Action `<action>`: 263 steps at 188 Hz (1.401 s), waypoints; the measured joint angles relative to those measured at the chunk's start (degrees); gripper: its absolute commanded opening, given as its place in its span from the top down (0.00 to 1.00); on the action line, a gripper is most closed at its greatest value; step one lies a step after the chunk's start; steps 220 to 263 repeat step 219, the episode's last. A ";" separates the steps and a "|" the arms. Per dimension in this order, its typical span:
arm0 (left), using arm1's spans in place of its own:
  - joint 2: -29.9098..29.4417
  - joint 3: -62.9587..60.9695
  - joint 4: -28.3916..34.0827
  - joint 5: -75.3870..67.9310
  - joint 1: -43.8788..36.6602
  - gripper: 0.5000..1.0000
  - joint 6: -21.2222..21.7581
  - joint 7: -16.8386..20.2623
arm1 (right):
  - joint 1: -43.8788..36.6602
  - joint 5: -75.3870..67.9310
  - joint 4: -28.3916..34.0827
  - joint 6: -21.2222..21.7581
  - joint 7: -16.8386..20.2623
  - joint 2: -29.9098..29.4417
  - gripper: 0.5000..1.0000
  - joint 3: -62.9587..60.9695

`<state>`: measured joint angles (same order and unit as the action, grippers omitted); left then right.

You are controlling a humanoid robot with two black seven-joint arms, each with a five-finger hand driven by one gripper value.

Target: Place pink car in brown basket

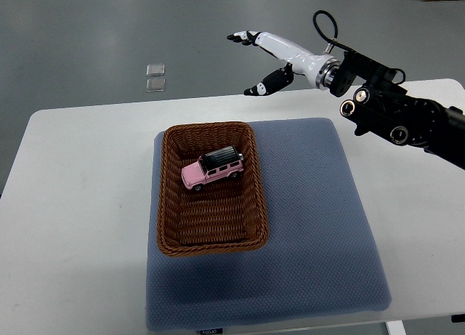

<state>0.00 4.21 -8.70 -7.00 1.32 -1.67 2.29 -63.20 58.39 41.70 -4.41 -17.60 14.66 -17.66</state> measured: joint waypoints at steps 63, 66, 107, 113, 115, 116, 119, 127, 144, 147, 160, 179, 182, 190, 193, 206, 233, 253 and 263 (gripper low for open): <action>0.00 0.00 0.00 0.01 0.00 0.00 0.00 0.00 | 8.59 -25.50 -3.26 -0.18 0.64 5.75 0.18 -1.13; 0.00 0.00 0.00 0.01 0.00 0.00 0.00 0.00 | 9.08 -27.05 -3.27 -0.21 0.64 5.92 0.18 -1.14; 0.00 0.09 0.00 0.07 0.00 0.00 0.00 0.00 | 12.38 -43.68 -3.29 -0.23 0.72 7.04 0.18 -2.15; 0.00 0.09 0.00 0.07 0.00 0.00 0.00 0.00 | 12.70 -45.22 -3.29 -0.20 0.72 7.07 0.18 -2.24; 0.00 0.09 0.00 0.07 0.00 0.00 0.00 0.00 | 12.79 -45.68 -3.29 -0.20 0.72 7.08 0.18 -2.26; 0.00 0.09 0.00 0.07 0.00 0.00 0.00 0.00 | 12.83 -45.90 -3.29 -0.20 0.72 7.09 0.18 -2.27; 0.00 0.09 0.00 0.07 0.00 0.00 0.00 0.00 | 12.97 -46.72 -3.29 -0.18 0.72 7.10 0.18 -2.30; 0.00 0.09 0.00 0.07 0.01 0.00 0.00 0.00 | 13.21 -48.36 -3.29 -0.12 0.72 7.13 0.18 -2.35; 0.00 0.10 0.00 0.07 0.07 0.00 0.00 0.00 | 13.63 -51.95 -3.29 0.00 0.72 7.13 0.17 -2.38; 0.00 0.09 0.00 0.07 0.08 0.00 0.00 0.00 | 13.67 -52.53 -3.29 0.00 0.72 7.13 0.17 -2.38; 0.00 0.10 0.00 0.07 0.09 0.00 0.00 0.00 | 13.77 -54.92 -3.29 -0.14 0.68 6.98 0.17 -2.43; 0.00 0.10 0.00 0.07 0.09 0.00 0.00 0.00 | 13.86 -56.37 -3.29 -0.44 0.45 6.61 0.17 -3.32; 0.00 0.10 0.00 0.07 0.09 0.00 0.00 0.00 | 13.87 -56.46 -3.29 -0.47 0.43 6.56 0.17 -3.68; 0.00 0.10 0.00 0.07 0.09 0.00 0.00 0.00 | 13.91 -56.56 -3.30 -0.49 0.40 6.50 0.17 -4.45; 0.00 0.10 0.00 0.07 0.09 0.00 0.00 0.00 | 13.93 -56.57 -3.31 -0.50 0.39 6.48 0.17 -4.74; 0.00 0.10 0.00 0.07 0.09 0.00 0.00 0.00 | 14.12 -56.56 -3.35 -0.50 0.36 6.46 0.17 -5.78; 0.00 0.10 0.00 0.07 0.13 0.00 0.00 0.00 | 14.52 -56.27 -3.38 -0.49 0.29 6.44 0.17 -6.21; 0.00 0.10 0.00 0.07 0.13 0.00 0.00 0.00 | 14.52 -56.27 -3.38 -0.49 0.29 6.44 0.17 -6.21; 0.00 0.10 0.00 0.07 0.13 0.00 0.00 0.00 | 14.52 -56.27 -3.38 -0.49 0.29 6.44 0.17 -6.21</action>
